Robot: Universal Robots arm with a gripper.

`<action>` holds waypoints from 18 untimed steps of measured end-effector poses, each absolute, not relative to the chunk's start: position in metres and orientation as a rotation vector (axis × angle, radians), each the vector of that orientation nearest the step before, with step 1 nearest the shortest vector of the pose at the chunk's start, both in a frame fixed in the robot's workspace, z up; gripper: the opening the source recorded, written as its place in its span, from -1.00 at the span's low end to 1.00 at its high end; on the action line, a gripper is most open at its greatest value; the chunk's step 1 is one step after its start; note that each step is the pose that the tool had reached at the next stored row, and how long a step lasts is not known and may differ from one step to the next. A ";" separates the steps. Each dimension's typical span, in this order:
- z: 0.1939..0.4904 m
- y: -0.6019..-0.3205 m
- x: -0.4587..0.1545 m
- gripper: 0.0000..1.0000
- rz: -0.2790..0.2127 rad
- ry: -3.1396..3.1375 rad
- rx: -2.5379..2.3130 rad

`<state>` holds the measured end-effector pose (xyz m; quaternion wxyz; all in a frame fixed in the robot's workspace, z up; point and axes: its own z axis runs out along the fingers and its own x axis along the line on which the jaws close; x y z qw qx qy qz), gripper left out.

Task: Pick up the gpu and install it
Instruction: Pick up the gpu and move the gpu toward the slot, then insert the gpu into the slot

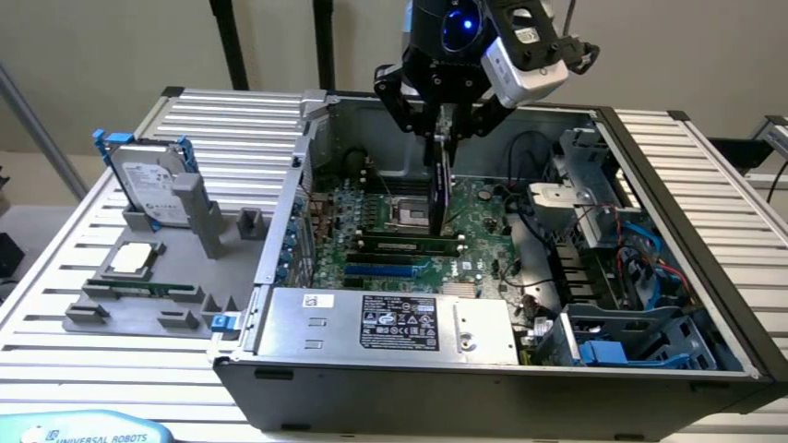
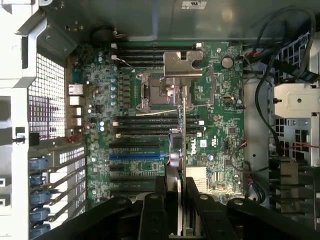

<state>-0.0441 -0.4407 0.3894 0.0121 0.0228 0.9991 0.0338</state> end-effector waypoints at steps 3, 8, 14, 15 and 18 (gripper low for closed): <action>0.389 -0.441 -0.044 -0.47 0.105 3.115 0.071; 0.389 -0.441 -0.044 -0.47 0.105 3.115 0.071; 0.389 -0.441 -0.044 -0.47 0.106 3.115 0.071; 0.389 -0.441 -0.044 -0.47 0.105 3.115 0.071; 0.389 -0.441 -0.044 -0.47 0.105 3.115 0.071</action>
